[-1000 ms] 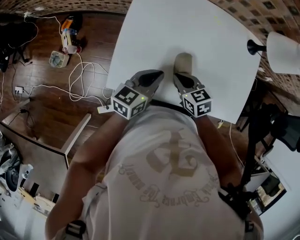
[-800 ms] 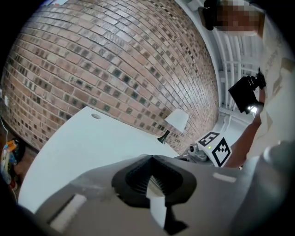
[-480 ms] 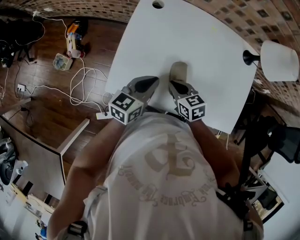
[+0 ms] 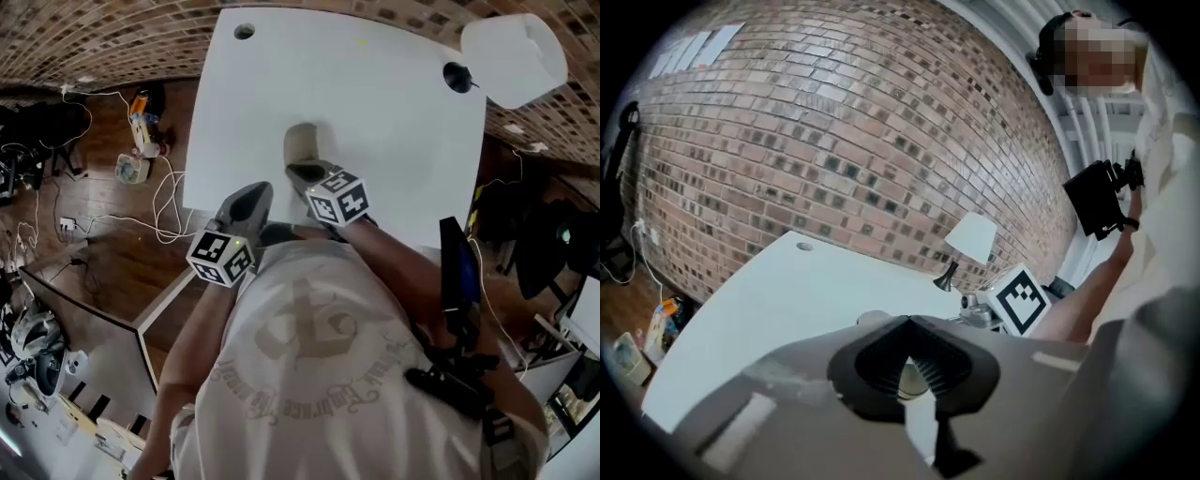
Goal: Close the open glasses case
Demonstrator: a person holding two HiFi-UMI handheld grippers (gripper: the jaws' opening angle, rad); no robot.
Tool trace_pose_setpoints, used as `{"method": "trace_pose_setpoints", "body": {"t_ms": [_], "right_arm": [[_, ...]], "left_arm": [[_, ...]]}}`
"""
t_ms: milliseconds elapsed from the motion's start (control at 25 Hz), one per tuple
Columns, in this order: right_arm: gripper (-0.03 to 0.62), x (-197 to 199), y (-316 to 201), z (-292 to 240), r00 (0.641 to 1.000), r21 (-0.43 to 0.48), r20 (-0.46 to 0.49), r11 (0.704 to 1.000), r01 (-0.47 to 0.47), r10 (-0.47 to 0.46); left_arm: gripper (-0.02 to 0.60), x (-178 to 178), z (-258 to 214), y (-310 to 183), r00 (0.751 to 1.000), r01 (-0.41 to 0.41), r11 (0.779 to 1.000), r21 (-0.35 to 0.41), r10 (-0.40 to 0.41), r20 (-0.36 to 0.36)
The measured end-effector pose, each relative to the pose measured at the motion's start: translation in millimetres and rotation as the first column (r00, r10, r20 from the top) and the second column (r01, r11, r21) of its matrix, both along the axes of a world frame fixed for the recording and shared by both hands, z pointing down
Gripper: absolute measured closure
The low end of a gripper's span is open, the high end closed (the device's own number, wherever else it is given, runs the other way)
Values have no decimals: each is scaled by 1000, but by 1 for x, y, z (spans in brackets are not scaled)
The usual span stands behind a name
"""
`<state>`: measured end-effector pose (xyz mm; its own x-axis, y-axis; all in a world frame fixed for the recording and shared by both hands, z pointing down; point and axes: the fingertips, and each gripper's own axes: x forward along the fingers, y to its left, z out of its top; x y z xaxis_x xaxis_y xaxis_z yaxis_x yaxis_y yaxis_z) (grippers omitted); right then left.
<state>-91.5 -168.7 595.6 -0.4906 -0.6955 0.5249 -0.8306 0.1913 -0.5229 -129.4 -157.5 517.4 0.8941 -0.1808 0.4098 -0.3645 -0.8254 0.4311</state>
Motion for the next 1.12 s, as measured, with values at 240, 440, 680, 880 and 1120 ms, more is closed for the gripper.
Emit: {"method": "trace_pose_setpoints", "body": {"t_ms": [240,440,680,880,1120], "right_arm": [[586,13,7,-12,998,54,43,997,46,-49],[586,28,25,-47,993,137,77,988,77,-88],[586,47,59,-77,990,250,30,960,124,-136],[586,76,93,-89,988,304,-33,940,153,-151],[586,104,118,-98,991,346,-34,929,135,-131]], "left_arm": [[576,8,-7,11,997,66,997,43,-67,25],[575,27,-5,33,995,94,994,48,-96,35],[575,53,-3,61,995,104,993,53,-104,7],[575,80,-4,91,994,105,992,64,-103,-31],[575,91,-19,100,991,127,987,97,-122,-51]]}}
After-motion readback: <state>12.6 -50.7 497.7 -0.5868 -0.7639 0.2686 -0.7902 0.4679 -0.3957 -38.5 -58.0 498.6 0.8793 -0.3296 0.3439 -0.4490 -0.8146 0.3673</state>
